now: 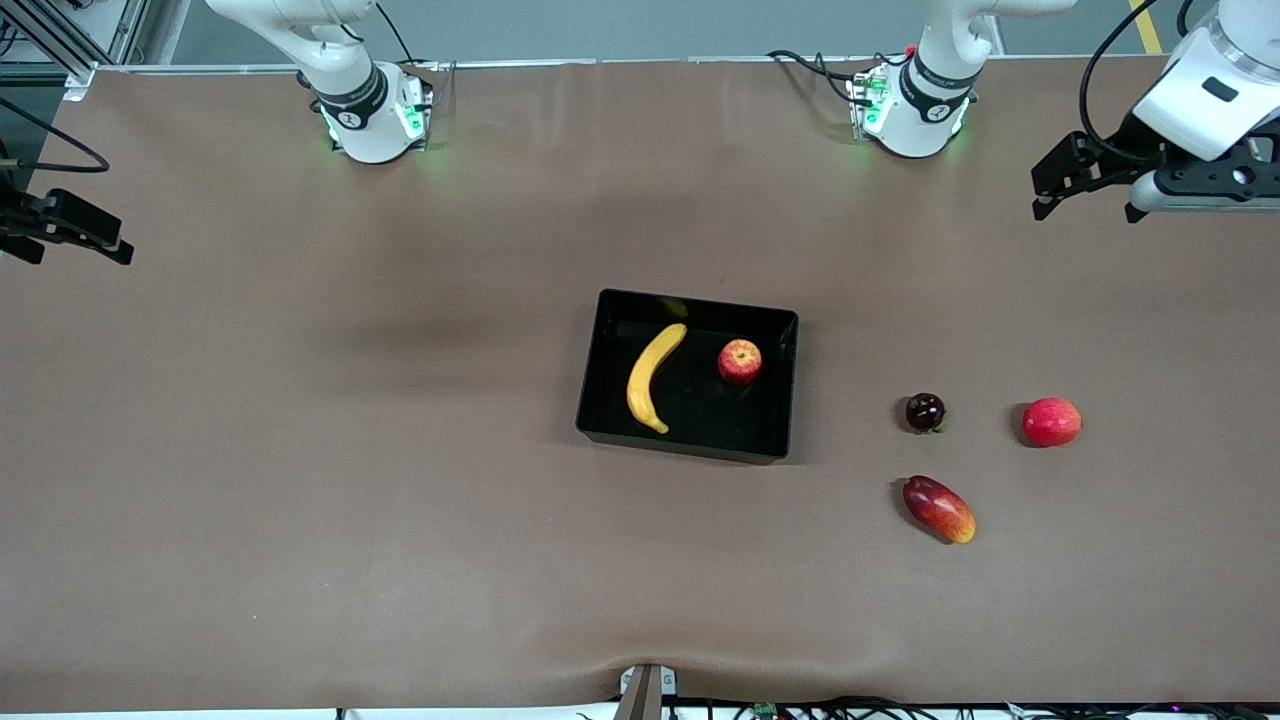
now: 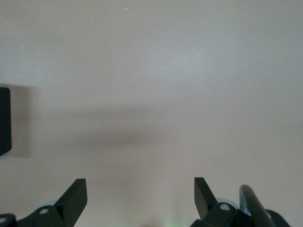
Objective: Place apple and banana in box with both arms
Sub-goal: 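Open the left gripper and withdraw it from the tray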
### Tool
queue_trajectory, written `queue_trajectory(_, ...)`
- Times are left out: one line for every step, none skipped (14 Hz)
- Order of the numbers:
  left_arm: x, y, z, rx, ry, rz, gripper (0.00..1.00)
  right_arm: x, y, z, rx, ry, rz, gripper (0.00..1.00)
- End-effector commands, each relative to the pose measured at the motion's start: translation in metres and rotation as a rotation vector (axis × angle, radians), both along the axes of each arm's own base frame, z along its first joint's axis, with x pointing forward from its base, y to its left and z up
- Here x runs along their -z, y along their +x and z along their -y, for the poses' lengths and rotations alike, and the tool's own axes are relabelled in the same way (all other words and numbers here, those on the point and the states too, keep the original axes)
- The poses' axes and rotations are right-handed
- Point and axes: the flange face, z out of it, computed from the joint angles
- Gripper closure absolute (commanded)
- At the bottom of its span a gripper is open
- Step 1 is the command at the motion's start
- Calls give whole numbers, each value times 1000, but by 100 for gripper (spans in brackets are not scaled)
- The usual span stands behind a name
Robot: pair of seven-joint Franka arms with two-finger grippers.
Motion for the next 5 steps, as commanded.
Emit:
queue_trajectory(-7, 7, -3, 23, -9, 12, 0, -4, -2, 5, 9, 7, -1, 0)
queue_trajectory(-10, 7, -7, 15, -9, 14, 0, -3, -2, 7, 13, 9, -2, 0)
queue_trajectory(-10, 7, -8, 13, -9, 11, 0, -3, -2, 7, 14, 9, -2, 0)
queue_trajectory(-9, 6, -8, 15, -8, 3, 0, -3, -2, 7, 14, 9, -2, 0)
queue_trajectory(-8, 6, -10, 13, -7, -1, 0, -3, -2, 8, 15, 7, -4, 0)
